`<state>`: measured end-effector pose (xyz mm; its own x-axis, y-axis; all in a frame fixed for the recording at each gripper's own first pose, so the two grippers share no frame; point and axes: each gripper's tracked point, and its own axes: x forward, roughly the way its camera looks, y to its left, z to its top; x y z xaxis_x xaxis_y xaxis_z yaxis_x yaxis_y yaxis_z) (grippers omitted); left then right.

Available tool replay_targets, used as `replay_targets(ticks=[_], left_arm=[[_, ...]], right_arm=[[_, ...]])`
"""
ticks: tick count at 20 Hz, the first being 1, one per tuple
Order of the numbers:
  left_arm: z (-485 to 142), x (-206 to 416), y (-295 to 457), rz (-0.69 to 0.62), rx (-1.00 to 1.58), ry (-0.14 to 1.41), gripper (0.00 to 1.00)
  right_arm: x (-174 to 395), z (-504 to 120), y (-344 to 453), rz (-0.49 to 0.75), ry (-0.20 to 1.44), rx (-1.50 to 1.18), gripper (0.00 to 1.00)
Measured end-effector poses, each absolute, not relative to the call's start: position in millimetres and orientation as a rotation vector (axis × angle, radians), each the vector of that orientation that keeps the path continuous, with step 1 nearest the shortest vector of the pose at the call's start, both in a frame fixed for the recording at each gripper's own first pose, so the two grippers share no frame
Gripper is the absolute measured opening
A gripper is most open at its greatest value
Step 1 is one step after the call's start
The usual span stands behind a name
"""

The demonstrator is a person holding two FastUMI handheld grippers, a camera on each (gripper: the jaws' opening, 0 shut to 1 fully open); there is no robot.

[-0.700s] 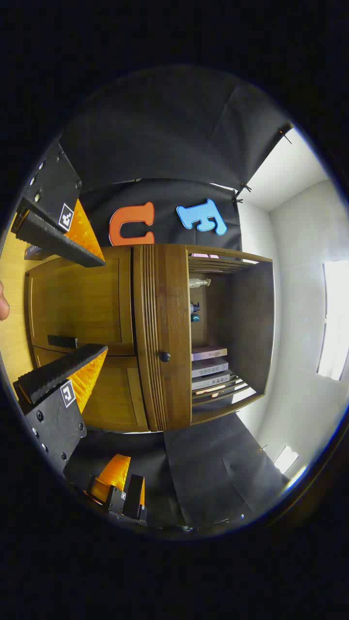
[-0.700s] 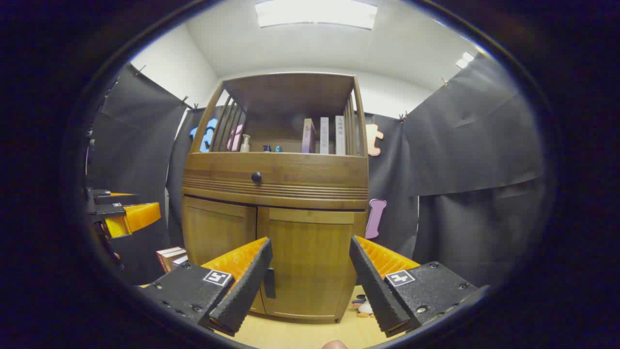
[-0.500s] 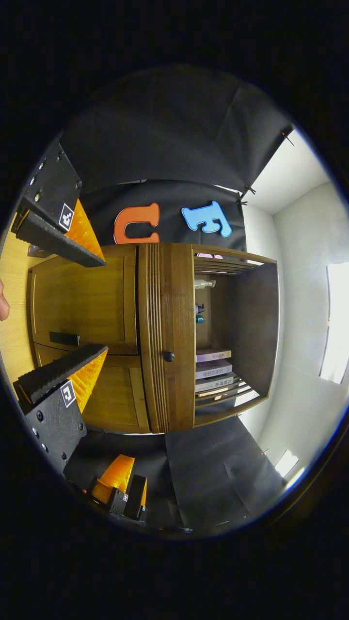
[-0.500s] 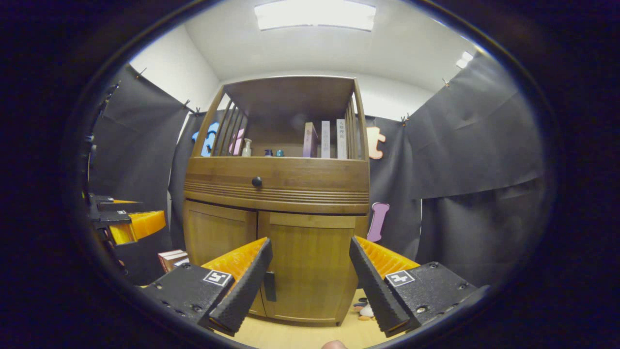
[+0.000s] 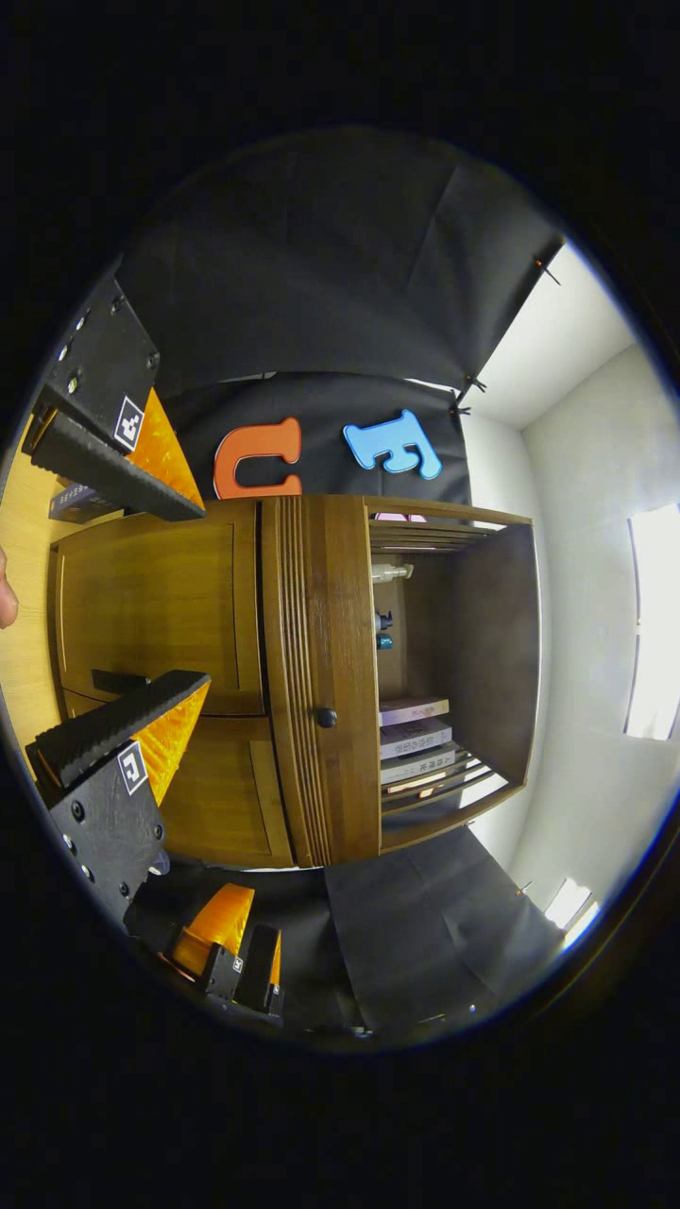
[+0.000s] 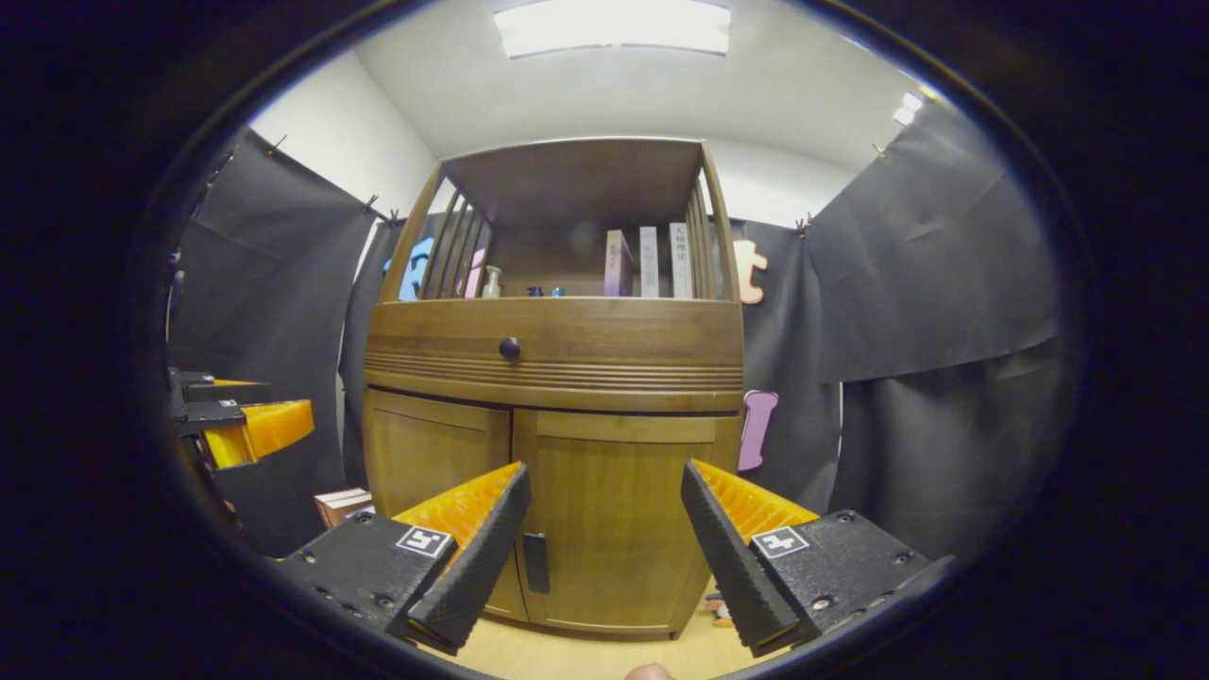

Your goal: Open the right door of the double-door shoe cabinet with the right hand, and open the left door with the left hand.

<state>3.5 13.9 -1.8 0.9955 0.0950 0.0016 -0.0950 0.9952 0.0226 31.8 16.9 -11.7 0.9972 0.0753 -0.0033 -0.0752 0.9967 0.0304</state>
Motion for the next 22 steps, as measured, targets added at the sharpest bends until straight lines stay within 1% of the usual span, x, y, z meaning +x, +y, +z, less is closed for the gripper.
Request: replay_targets(ticks=[1, 2, 3, 5, 6, 7, 8, 9, 10, 11, 12, 13, 17, 18, 19, 22], left_arm=[[-2, 4, 17, 0.102, 0.019, 0.001, 0.95], [-4, 4, 19, 0.107, 0.014, 0.002, 1.0], [-4, 4, 22, 0.112, 0.009, 0.002, 0.95], [-3, 4, 24, 0.116, 0.003, -0.001, 0.95], [-2, 4, 25, 0.116, 0.0, -0.004, 1.0], [-4, 6, 25, 0.111, -0.007, -0.006, 1.0], [-7, 8, 25, 0.103, -0.012, -0.003, 0.95], [-10, 9, 28, 0.103, -0.013, 0.003, 1.0], [-12, 9, 29, 0.105, -0.009, 0.006, 1.0], [-13, 10, 30, 0.106, -0.004, 0.01, 0.95], [-14, 10, 31, 0.106, -0.001, 0.013, 1.0], [-15, 11, 31, 0.104, 0.002, 0.015, 0.95], [-22, 14, 38, 0.104, 0.013, 0.018, 0.95], [-24, 14, 40, 0.106, 0.016, 0.022, 1.0], [-26, 14, 42, 0.107, 0.02, 0.027, 0.95], [-31, 14, 51, 0.124, 0.027, 0.036, 0.95]], right_arm=[[35, -15, 18, 0.082, 0.013, 0.034, 1.0], [38, -17, 20, 0.083, 0.021, 0.038, 1.0], [41, -18, 21, 0.087, 0.025, 0.043, 1.0], [45, -22, 24, 0.087, 0.028, 0.046, 1.0], [48, -24, 27, 0.095, 0.025, 0.046, 1.0], [51, -30, 30, 0.103, 0.028, 0.048, 1.0], [54, -38, 32, 0.103, 0.046, 0.051, 1.0], [58, -50, 33, 0.102, 0.073, 0.051, 1.0], [61, -58, 35, 0.103, 0.096, 0.05, 1.0], [63, -63, 37, 0.1, 0.113, 0.049, 1.0], [66, -66, 40, 0.102, 0.118, 0.051, 1.0], [69, -69, 43, 0.106, 0.115, 0.055, 1.0], [79, -95, 53, 0.125, 0.151, 0.052, 0.98], [81, -101, 57, 0.131, 0.157, 0.058, 0.98], [85, -105, 61, 0.136, 0.162, 0.069, 0.98], [106, -133, 73, 0.138, 0.213, 0.088, 0.96]])
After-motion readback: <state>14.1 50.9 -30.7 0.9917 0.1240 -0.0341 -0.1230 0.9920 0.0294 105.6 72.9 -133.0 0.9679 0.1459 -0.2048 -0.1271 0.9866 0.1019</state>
